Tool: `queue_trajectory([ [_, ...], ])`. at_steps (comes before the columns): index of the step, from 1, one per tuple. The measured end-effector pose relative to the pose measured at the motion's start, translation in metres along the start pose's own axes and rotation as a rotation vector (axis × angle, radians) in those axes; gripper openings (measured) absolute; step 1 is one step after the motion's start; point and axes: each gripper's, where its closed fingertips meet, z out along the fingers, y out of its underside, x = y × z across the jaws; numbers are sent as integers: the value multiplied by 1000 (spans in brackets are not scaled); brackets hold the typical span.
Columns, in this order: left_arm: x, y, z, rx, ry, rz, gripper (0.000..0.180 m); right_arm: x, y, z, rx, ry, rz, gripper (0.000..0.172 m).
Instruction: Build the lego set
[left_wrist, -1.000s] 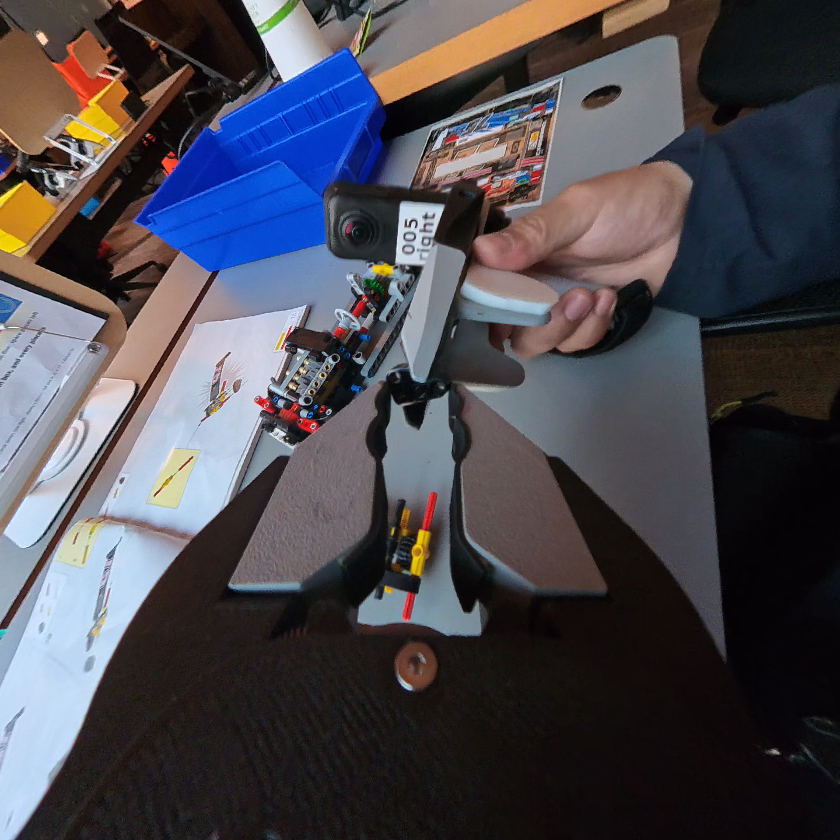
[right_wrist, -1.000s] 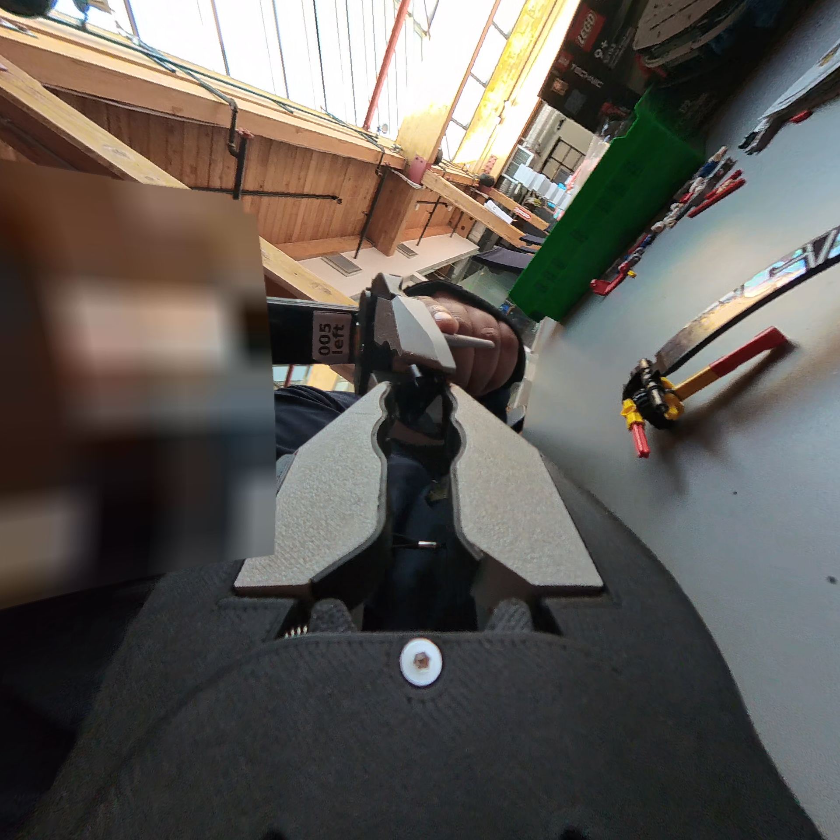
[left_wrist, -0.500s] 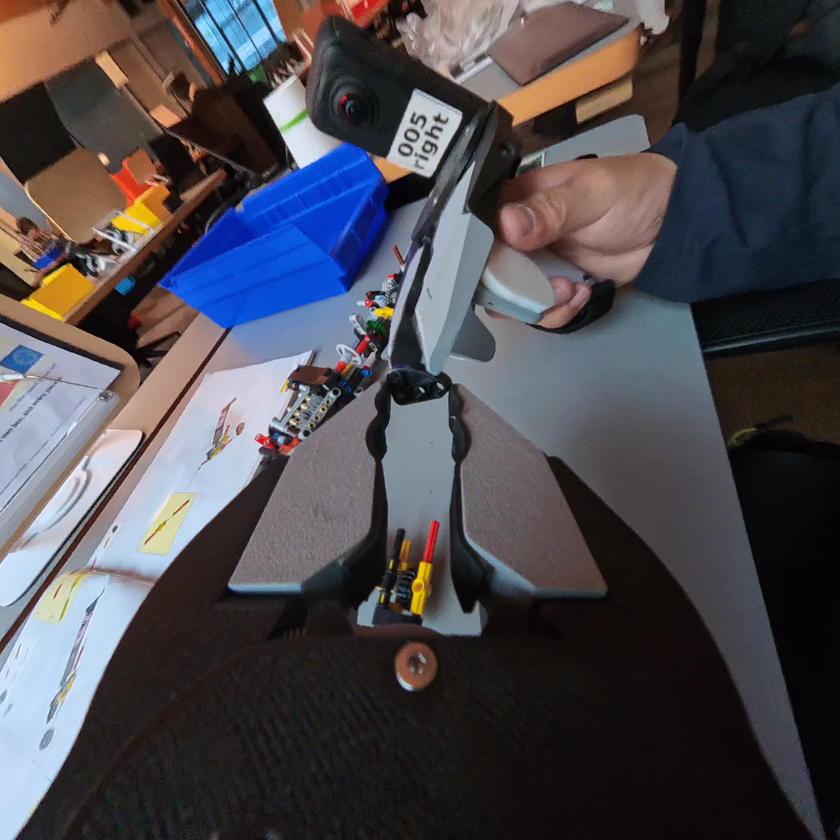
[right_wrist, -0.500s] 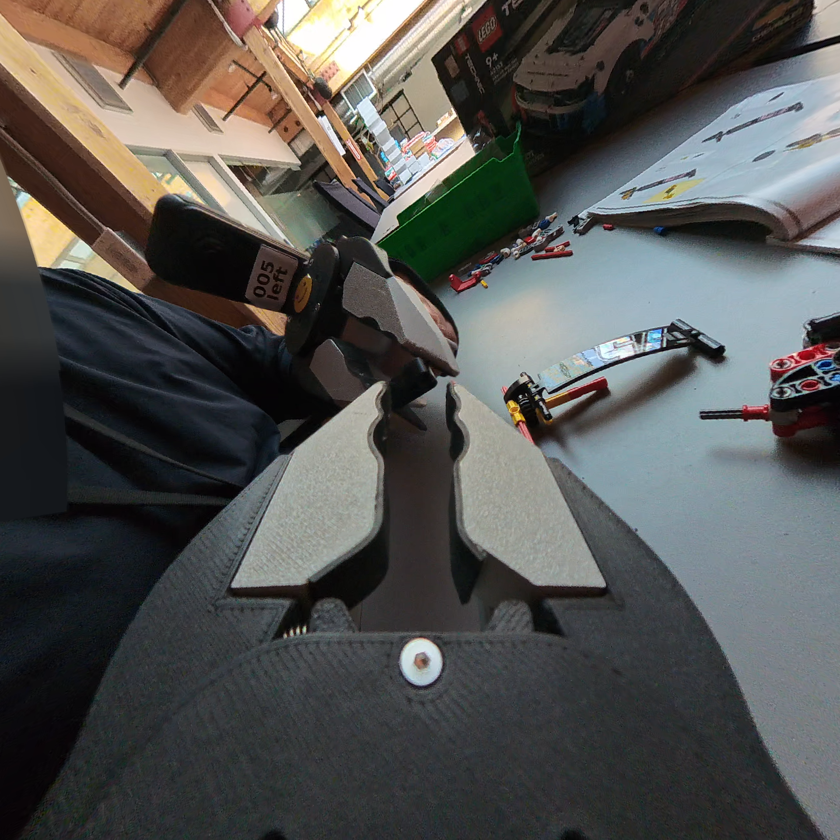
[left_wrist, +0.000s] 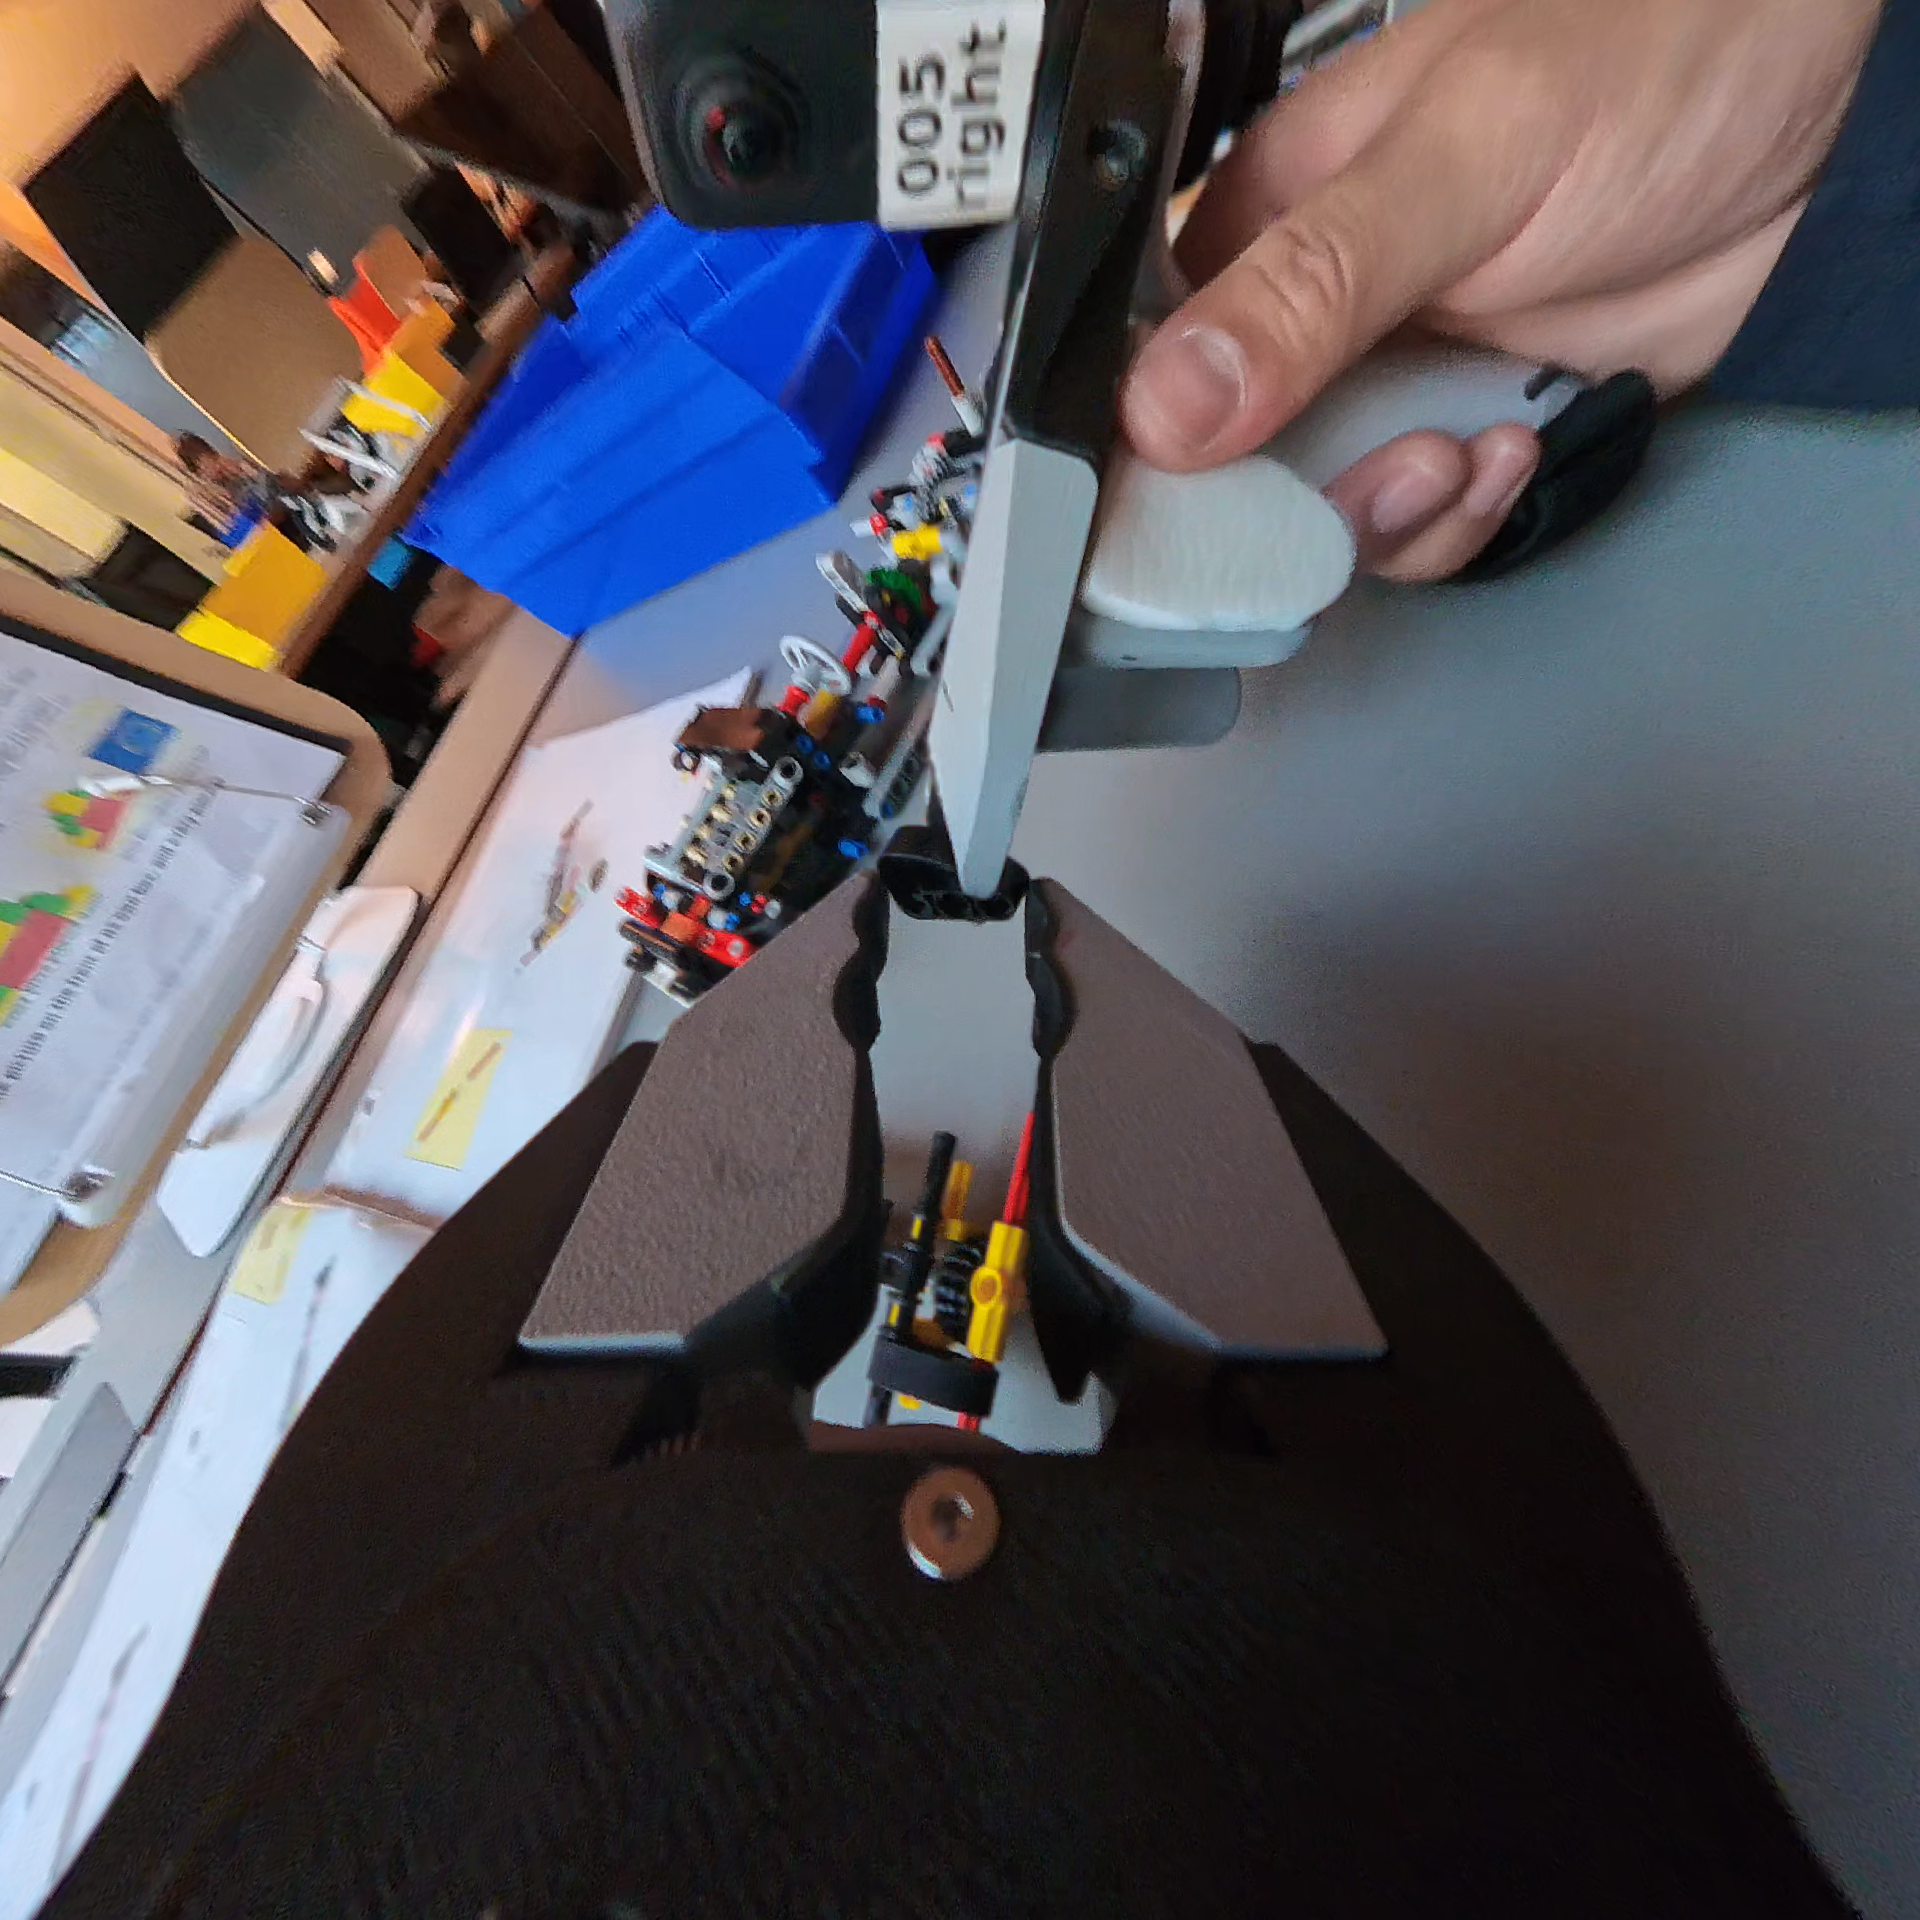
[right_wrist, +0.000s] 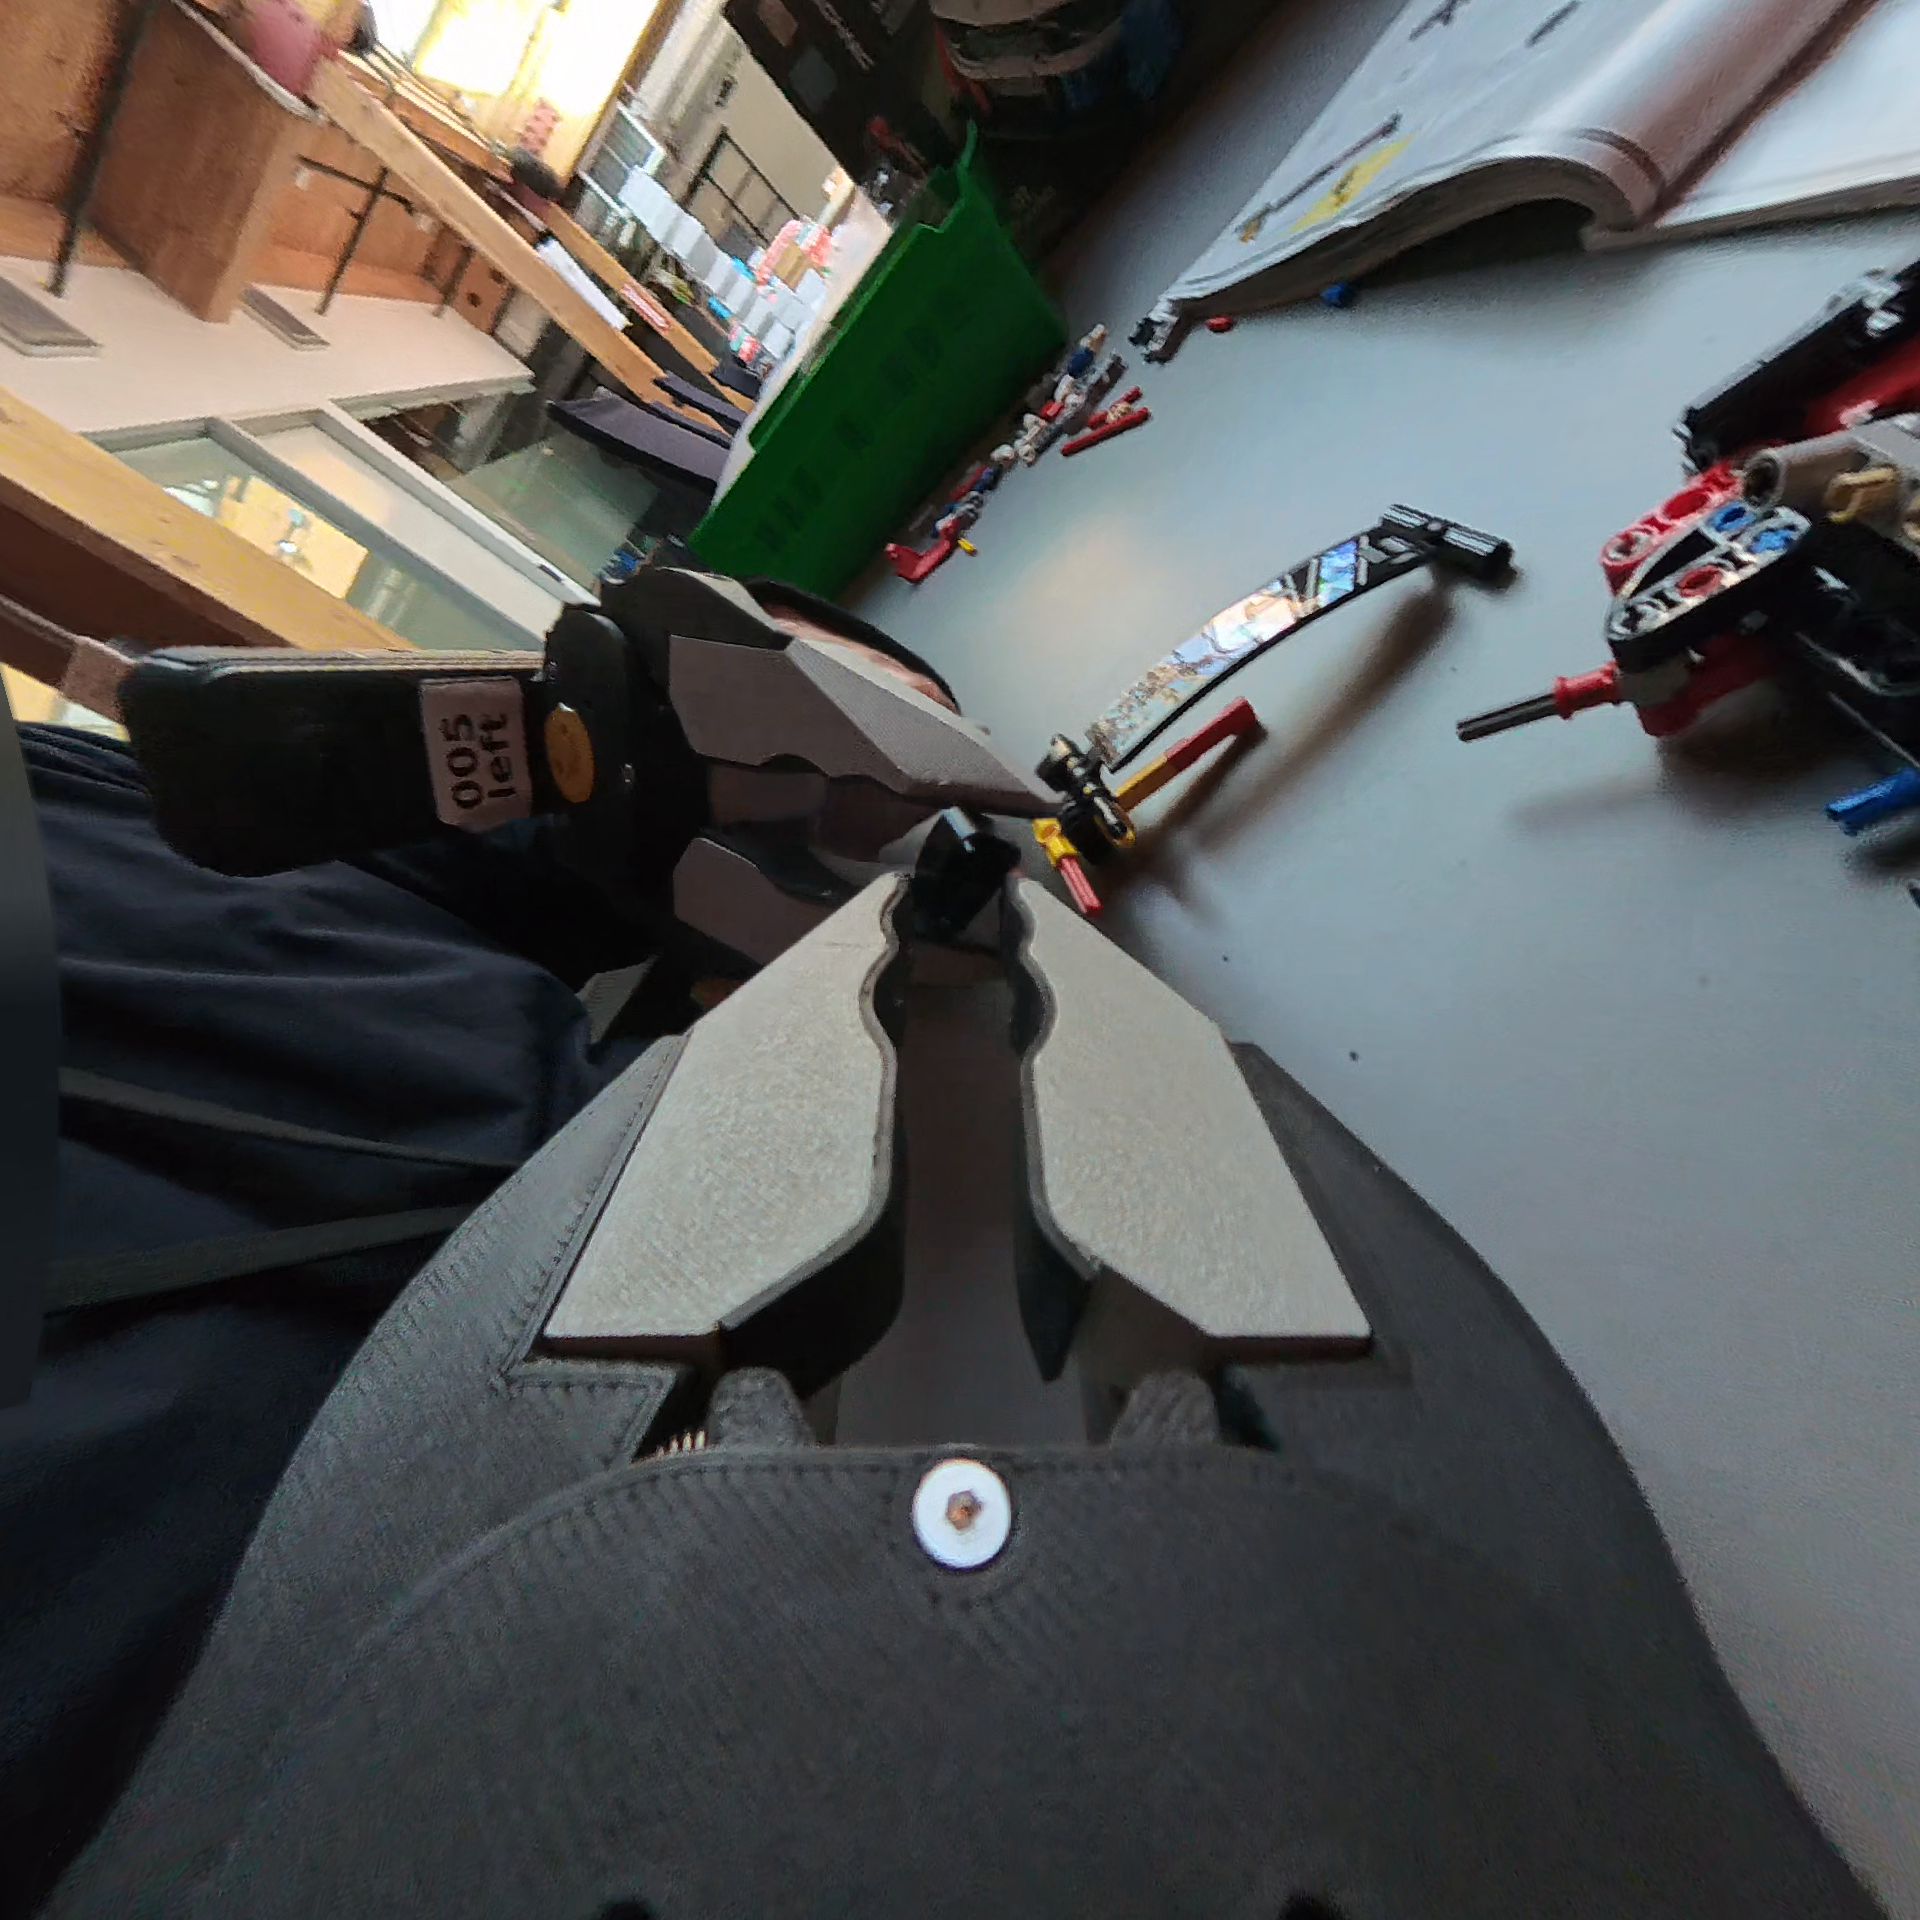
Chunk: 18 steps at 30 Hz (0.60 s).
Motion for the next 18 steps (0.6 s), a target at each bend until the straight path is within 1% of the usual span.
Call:
queue_trajectory([
  [3,5,10,6,-49,45,-52,24,11,6,1,-27,45,32,13],
  [6,4,24,5,-131,84,-97,37,21,8,-2,-46,90,57,12],
  [12,-5,38,-22,-198,209,-137,34,43,18,-7,-138,275,17,13],
  [15,-6,40,-25,-195,242,-147,27,44,25,3,-192,295,6,13],
  [17,-1,46,-26,-230,275,-125,28,47,29,9,-221,314,8,13],
  [18,1,48,-27,-240,281,-107,32,48,30,10,-229,323,11,13],
])
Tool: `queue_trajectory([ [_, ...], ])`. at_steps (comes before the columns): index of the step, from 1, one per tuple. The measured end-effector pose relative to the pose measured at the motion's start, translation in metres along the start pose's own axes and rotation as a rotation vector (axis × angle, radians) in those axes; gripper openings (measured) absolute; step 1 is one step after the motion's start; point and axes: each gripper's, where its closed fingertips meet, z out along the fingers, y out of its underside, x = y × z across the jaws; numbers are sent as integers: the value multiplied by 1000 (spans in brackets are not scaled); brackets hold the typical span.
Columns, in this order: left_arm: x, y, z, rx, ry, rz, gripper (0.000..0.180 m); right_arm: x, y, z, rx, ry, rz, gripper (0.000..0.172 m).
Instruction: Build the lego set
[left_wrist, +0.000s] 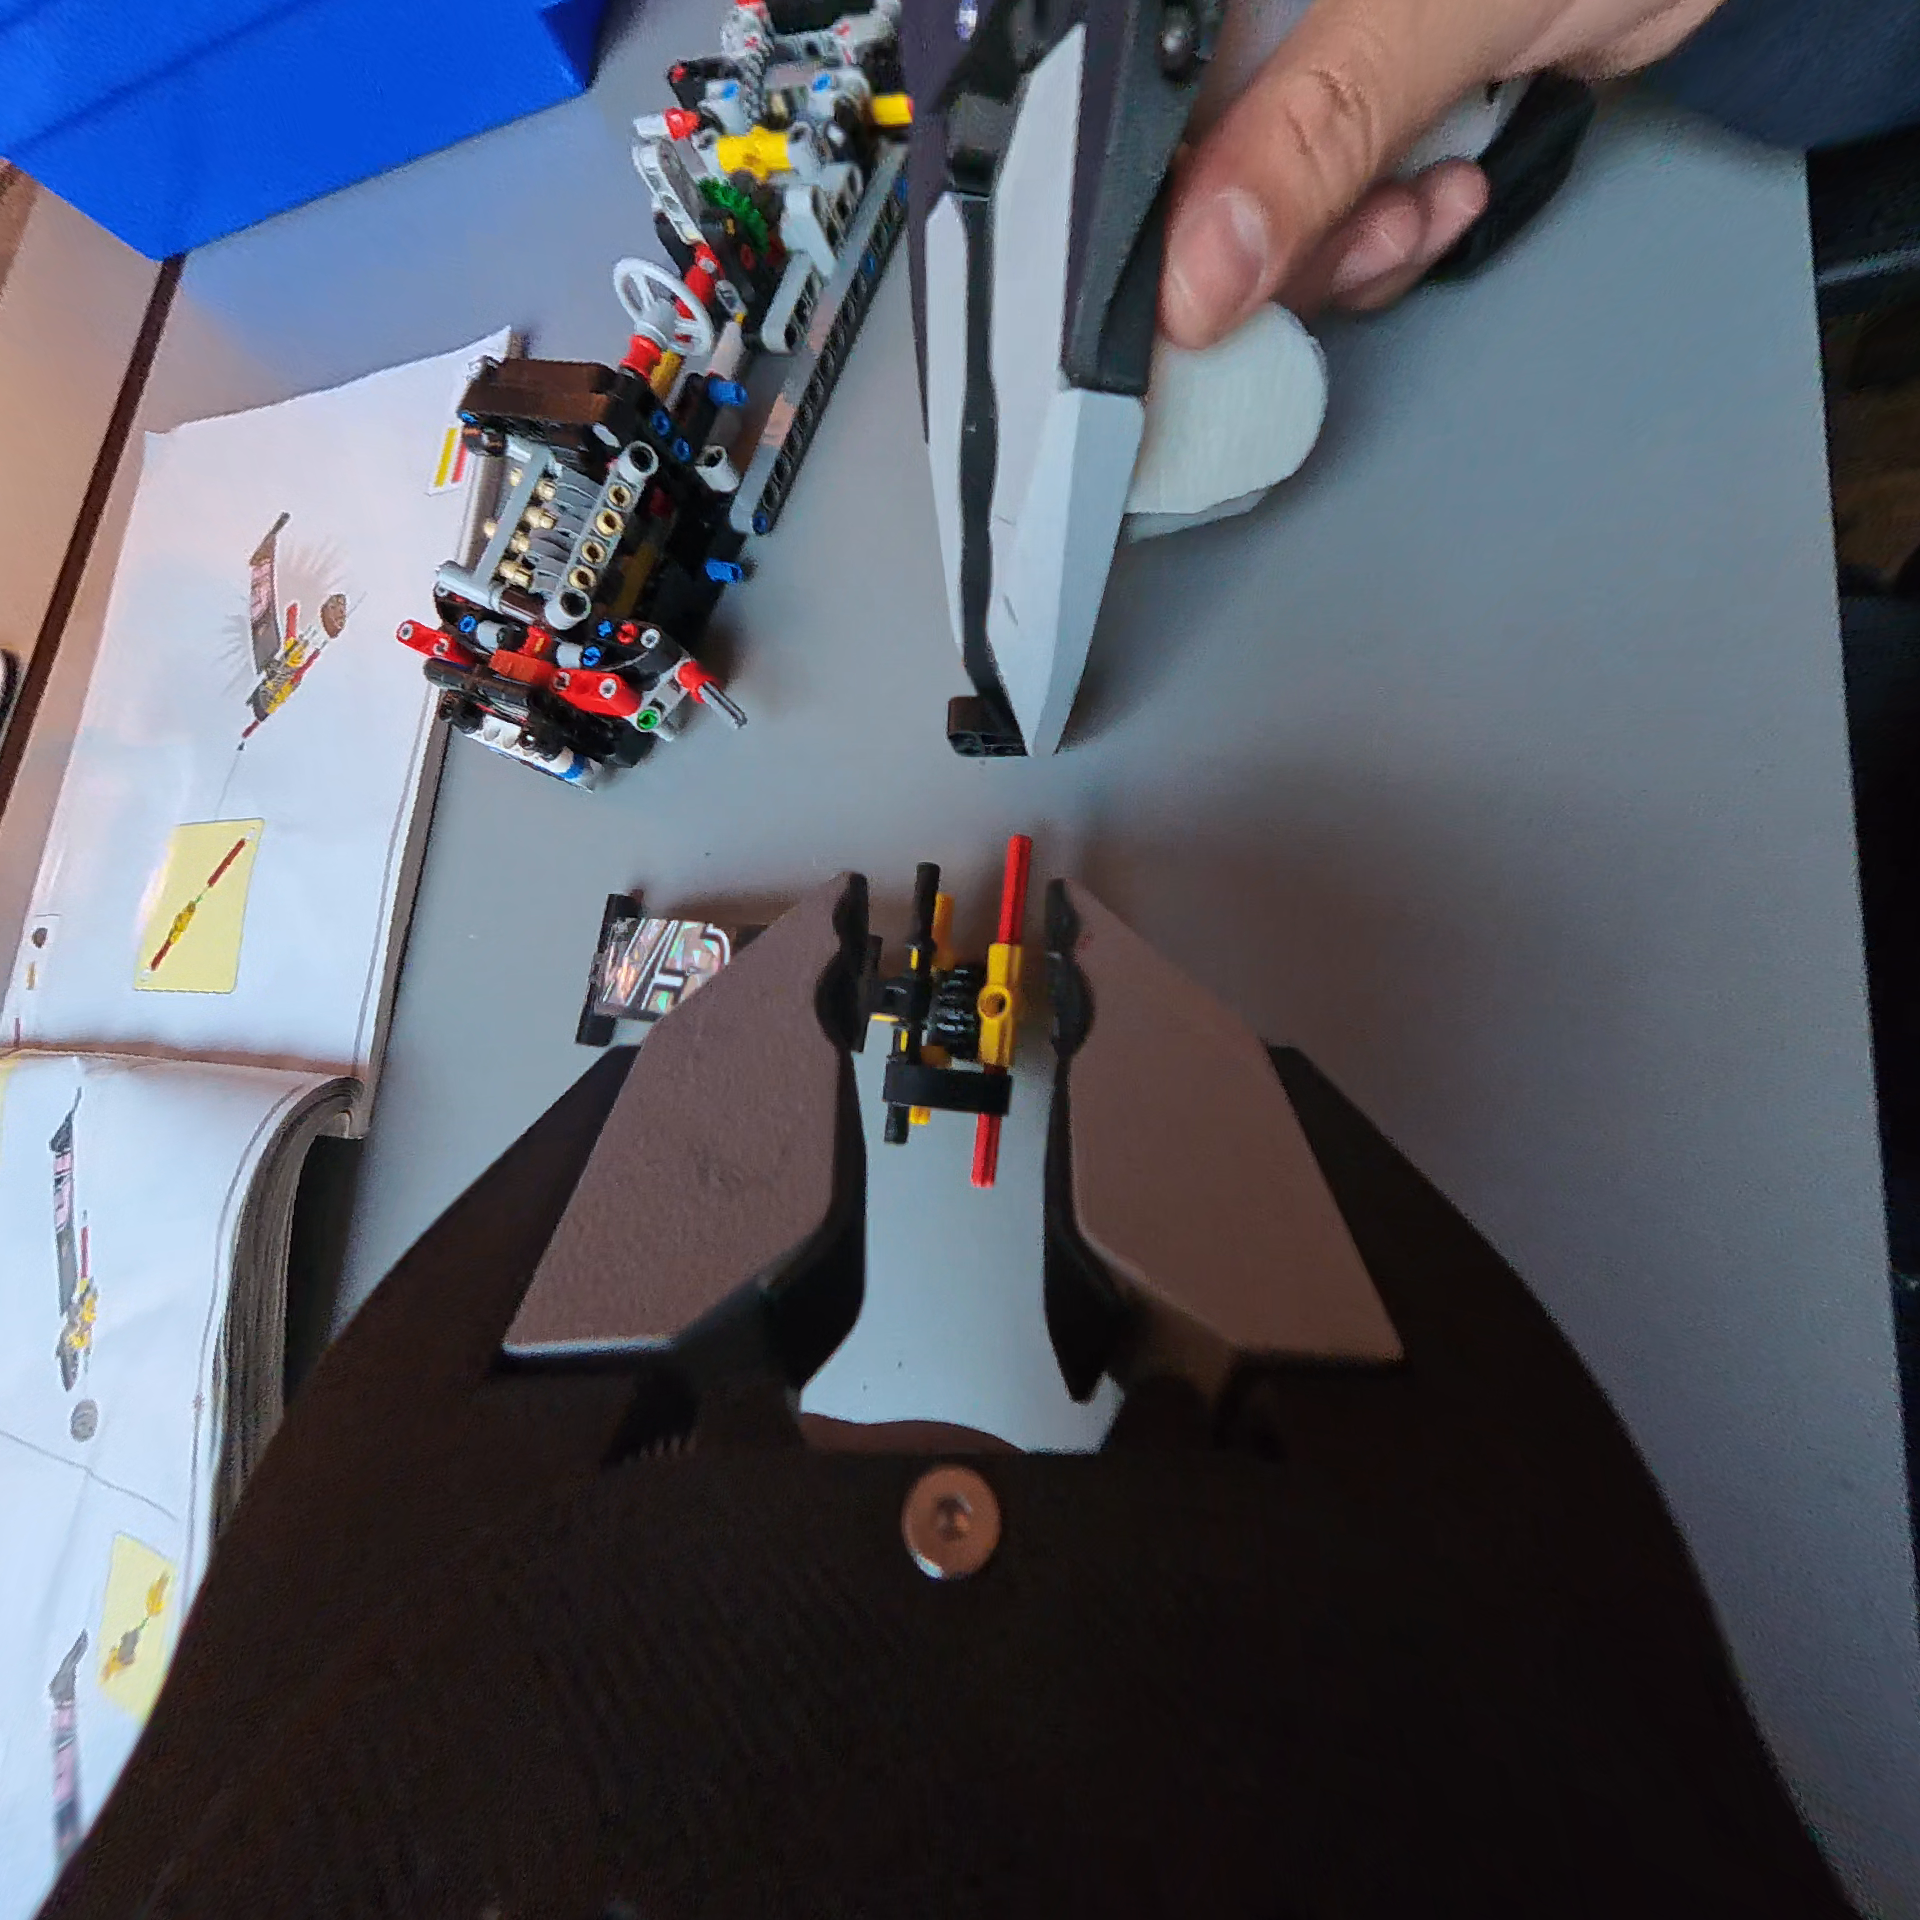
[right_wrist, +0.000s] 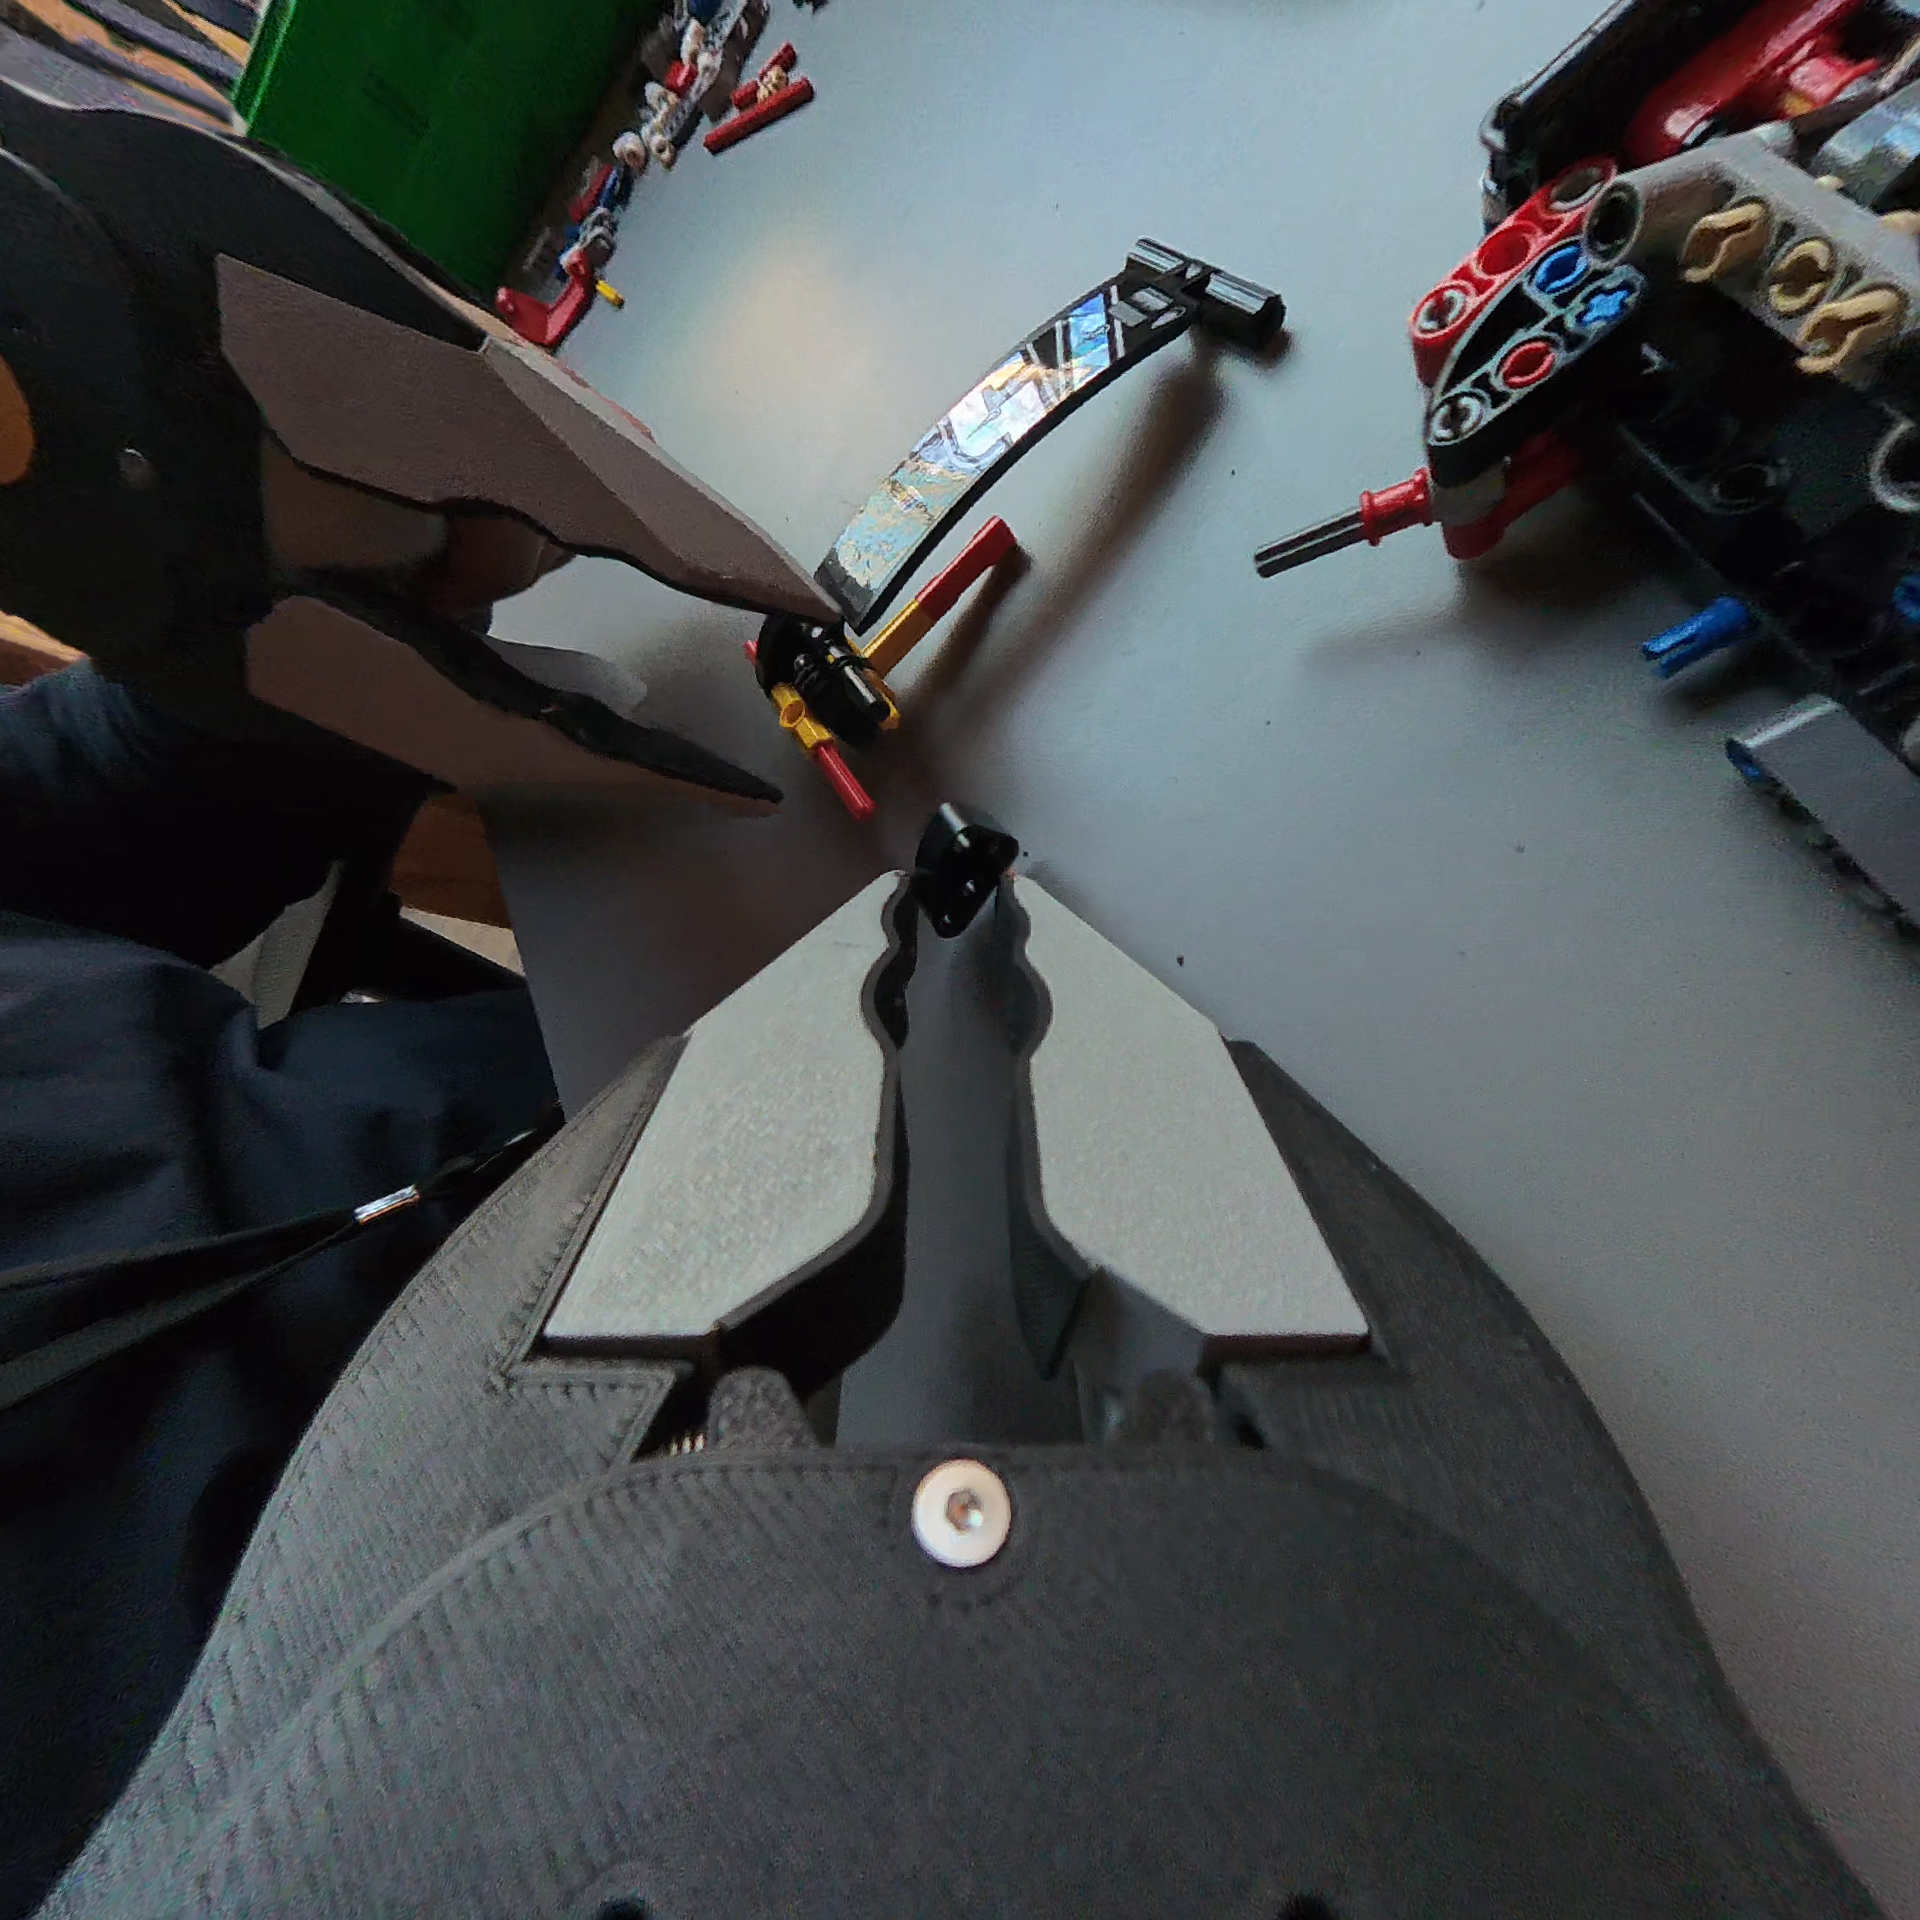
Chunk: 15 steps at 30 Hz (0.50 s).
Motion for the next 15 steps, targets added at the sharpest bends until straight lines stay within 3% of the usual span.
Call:
queue_trajectory([
  [4,0,8,-2,-48,-7,19,47,-2,-2,4,9,2,14,12],
  [8,2,3,-4,-35,-6,-6,48,-7,-4,8,14,-13,10,12],
  [15,11,-17,-6,56,-31,16,43,-42,-19,-13,143,-316,120,12],
])
